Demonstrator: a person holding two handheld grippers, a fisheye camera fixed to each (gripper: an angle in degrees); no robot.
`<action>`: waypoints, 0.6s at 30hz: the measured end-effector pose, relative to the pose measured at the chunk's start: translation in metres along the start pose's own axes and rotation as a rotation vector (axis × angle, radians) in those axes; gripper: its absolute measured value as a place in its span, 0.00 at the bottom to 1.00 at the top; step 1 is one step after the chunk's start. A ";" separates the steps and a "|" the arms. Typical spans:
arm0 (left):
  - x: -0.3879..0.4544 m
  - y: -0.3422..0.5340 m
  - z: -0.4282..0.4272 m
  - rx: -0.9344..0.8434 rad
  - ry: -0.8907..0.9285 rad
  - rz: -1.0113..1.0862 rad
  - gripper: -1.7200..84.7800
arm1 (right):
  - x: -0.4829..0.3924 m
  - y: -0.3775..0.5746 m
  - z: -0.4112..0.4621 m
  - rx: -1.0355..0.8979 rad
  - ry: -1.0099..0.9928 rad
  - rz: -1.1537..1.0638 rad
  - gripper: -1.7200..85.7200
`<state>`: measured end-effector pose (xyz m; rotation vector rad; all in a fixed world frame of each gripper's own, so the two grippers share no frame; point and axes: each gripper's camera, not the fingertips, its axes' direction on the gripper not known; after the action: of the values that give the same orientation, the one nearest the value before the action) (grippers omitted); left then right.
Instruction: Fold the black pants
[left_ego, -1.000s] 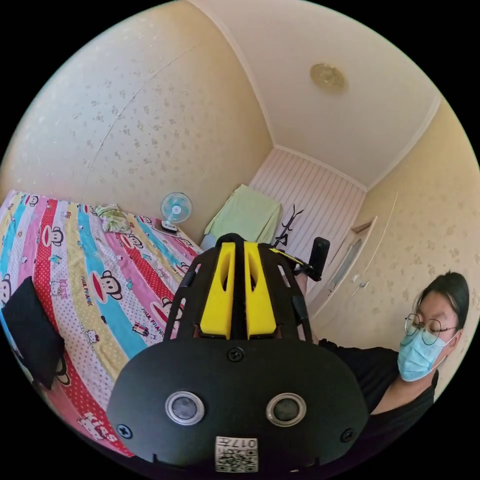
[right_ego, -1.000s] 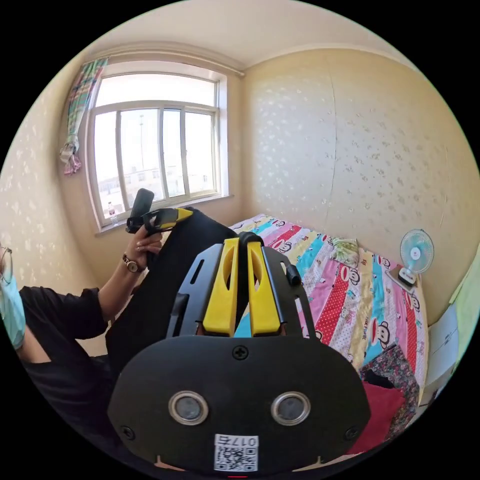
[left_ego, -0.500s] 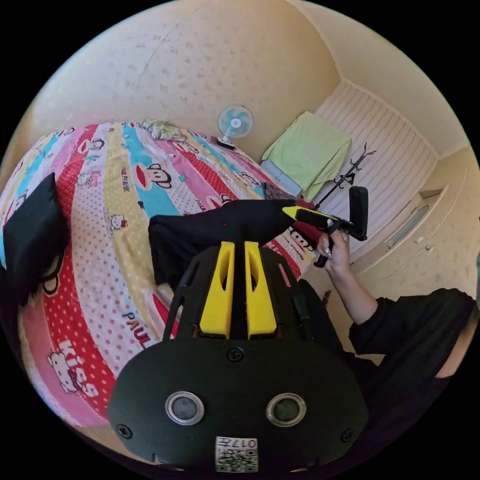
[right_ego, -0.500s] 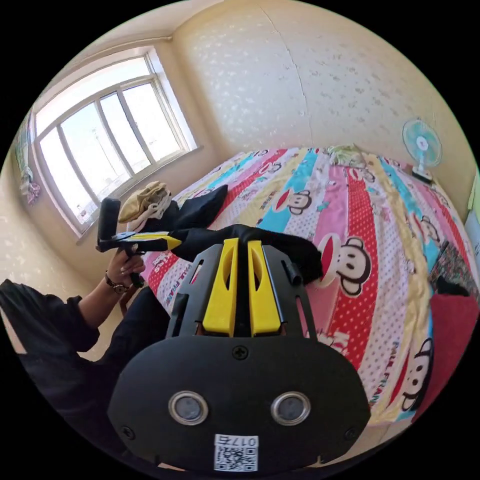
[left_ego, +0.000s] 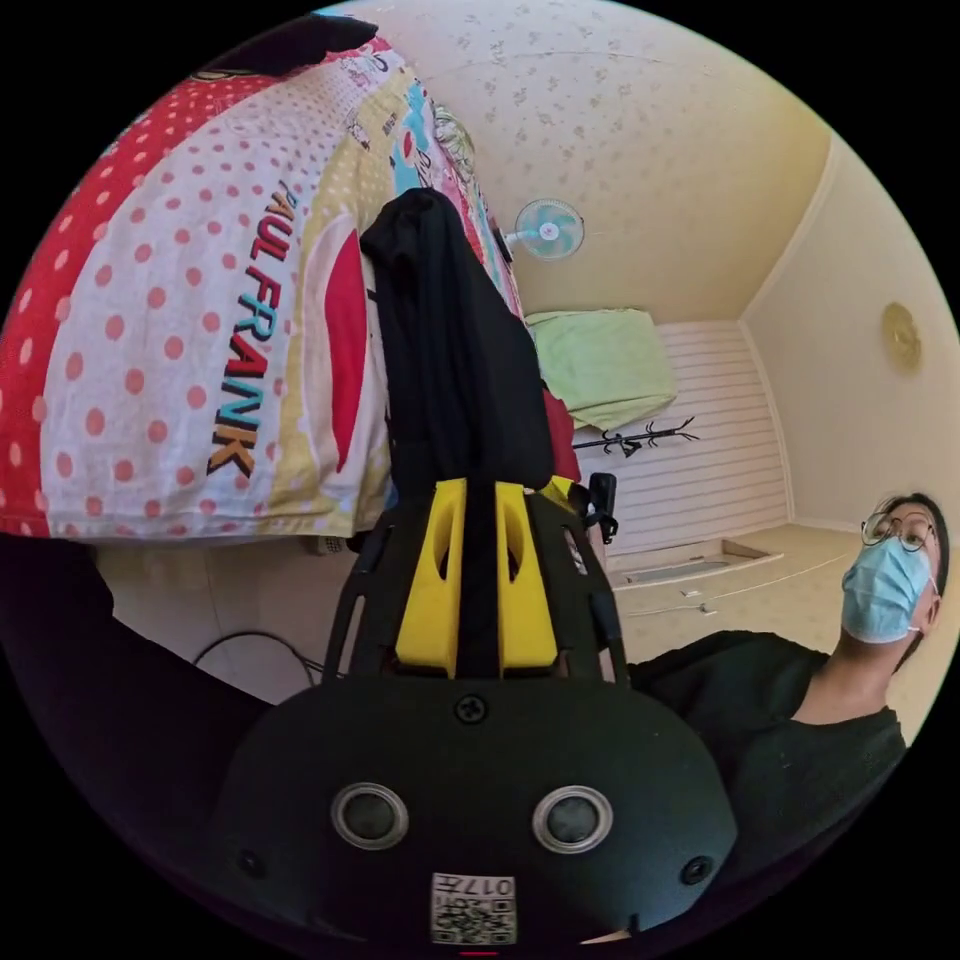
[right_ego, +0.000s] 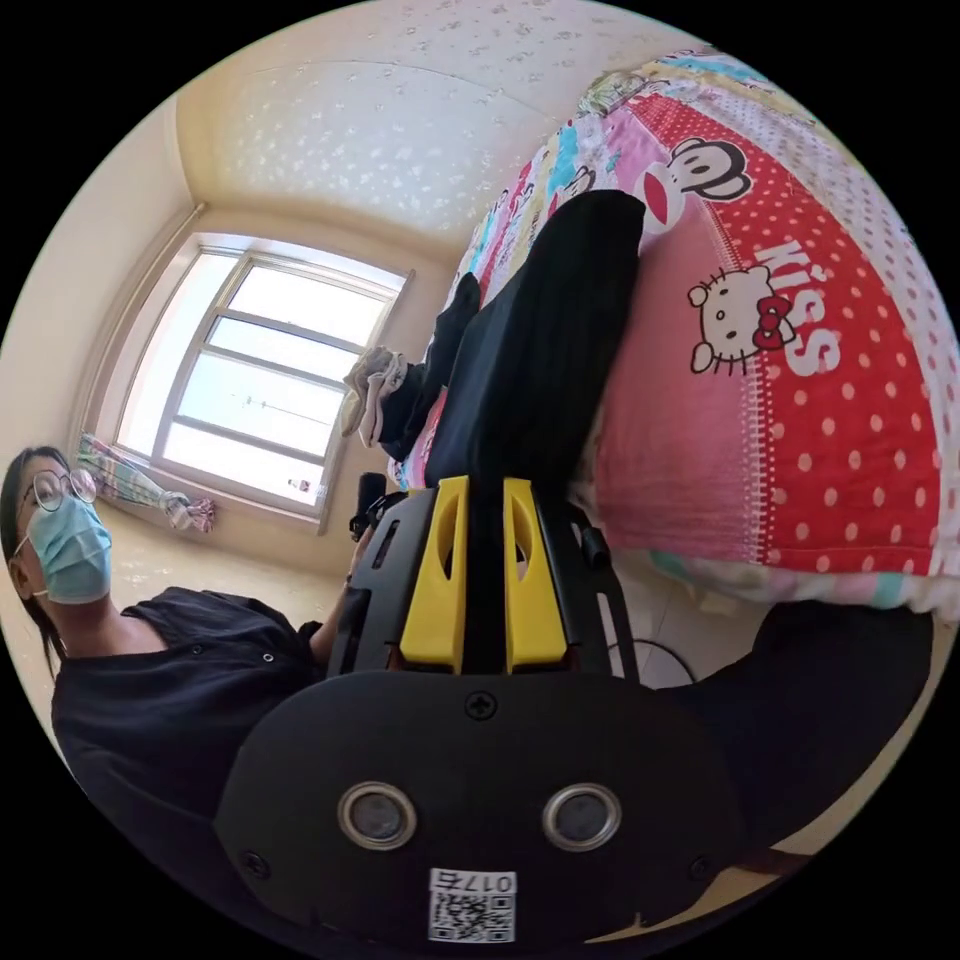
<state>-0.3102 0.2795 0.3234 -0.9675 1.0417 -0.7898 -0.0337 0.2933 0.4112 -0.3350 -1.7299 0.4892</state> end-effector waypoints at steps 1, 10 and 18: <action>0.004 -0.004 -0.007 0.033 -0.003 0.020 0.12 | 0.001 -0.010 -0.014 0.020 -0.004 0.001 0.12; -0.007 -0.110 -0.002 -0.001 -0.161 -0.092 0.28 | 0.050 -0.108 -0.013 -0.110 0.026 0.097 0.30; -0.013 -0.081 0.011 0.007 -0.111 -0.125 0.26 | 0.081 -0.086 -0.007 -0.067 -0.125 0.150 0.28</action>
<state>-0.3106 0.2630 0.4044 -1.0660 0.8887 -0.8320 -0.0410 0.2585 0.5237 -0.4939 -1.8534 0.5719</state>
